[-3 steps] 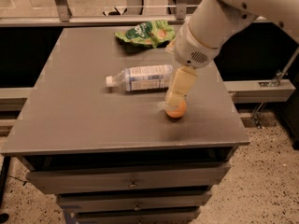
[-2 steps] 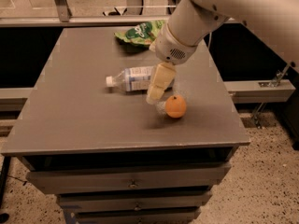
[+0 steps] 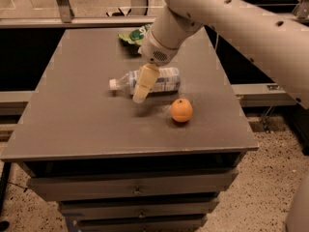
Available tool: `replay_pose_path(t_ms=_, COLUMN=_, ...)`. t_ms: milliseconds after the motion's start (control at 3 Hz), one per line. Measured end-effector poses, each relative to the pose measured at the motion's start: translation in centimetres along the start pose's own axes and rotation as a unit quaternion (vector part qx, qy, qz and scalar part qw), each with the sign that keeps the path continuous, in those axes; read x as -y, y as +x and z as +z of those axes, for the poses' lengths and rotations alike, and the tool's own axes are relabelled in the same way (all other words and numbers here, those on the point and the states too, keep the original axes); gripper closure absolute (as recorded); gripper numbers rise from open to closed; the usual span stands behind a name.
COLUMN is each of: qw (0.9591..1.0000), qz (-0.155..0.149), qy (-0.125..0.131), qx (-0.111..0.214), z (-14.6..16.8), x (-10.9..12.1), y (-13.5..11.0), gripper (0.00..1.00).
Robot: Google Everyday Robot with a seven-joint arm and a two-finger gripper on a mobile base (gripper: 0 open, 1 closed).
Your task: Pick blue plastic bottle
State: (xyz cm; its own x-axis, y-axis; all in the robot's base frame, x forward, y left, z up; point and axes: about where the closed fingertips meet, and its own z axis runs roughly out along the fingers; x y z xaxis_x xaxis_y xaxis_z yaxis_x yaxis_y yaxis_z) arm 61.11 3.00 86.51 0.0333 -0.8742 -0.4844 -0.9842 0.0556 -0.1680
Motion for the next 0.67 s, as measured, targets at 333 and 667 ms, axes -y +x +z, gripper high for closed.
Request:
replay_pose_path(t_ms=333, qw=0.9999, qz=0.002, qy=-0.004, qx=-0.009, z=1.66, x=0.69, y=0.51, gripper=0.17)
replay_pose_path(t_ms=667, qw=0.9999, qz=0.003, qy=-0.006, qx=-0.014, z=2.29, x=0.96, y=0.89, gripper=0.40)
